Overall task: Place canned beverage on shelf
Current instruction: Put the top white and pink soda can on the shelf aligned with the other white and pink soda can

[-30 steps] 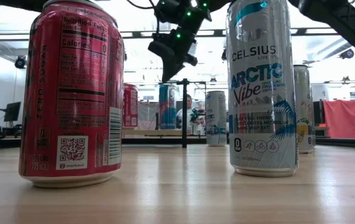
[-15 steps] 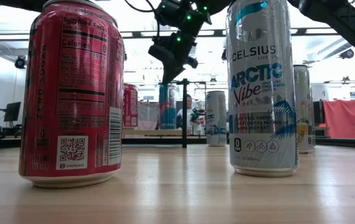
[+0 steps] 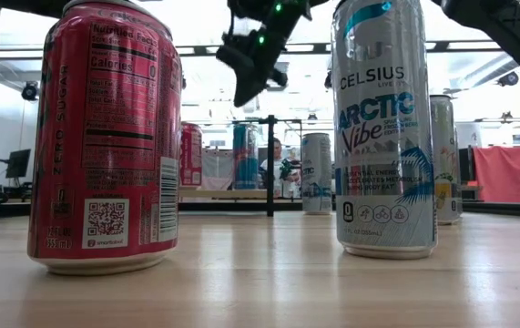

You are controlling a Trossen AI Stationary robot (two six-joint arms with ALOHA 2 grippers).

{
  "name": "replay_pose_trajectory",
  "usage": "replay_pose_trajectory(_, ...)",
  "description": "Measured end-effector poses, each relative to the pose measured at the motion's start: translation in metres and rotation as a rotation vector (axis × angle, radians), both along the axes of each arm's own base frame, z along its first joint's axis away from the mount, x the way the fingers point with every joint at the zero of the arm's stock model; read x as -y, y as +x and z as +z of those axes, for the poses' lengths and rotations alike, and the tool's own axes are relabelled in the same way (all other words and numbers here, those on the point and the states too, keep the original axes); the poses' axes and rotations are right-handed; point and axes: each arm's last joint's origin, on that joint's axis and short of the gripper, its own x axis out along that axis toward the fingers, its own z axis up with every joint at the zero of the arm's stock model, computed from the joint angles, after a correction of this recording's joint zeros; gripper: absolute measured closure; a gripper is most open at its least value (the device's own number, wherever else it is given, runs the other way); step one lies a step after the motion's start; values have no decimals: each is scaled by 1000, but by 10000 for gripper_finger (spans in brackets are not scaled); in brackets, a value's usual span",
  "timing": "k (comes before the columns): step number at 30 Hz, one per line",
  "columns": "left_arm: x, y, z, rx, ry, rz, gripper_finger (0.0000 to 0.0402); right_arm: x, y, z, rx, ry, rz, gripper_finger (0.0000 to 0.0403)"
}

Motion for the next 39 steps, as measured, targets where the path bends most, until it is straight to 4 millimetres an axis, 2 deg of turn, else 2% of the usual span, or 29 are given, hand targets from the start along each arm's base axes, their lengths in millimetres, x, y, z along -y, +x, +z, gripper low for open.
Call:
replay_pose_trajectory(7,3,10,-1,-19,1,-59,41,-30,-14,28,12,-5,55,394)
replay_pose_trajectory(13,6,24,5,-14,-94,-94,41,-72,-28,52,3,-73,102,394)
replay_pose_trajectory(19,16,41,2,-128,-240,-139,41,-117,-43,67,10,-131,165,394)
replay_pose_trajectory(23,26,51,4,-214,-328,-158,41,-141,-51,70,25,-126,217,394)
replay_pose_trajectory(30,47,61,18,-437,-466,-240,41,-177,-64,62,46,-156,264,394)
replay_pose_trajectory(35,57,63,25,-650,-634,-273,41,-190,-72,52,70,-166,278,394)
replay_pose_trajectory(39,66,59,29,-830,-766,-288,41,-191,-80,47,100,-165,283,394)
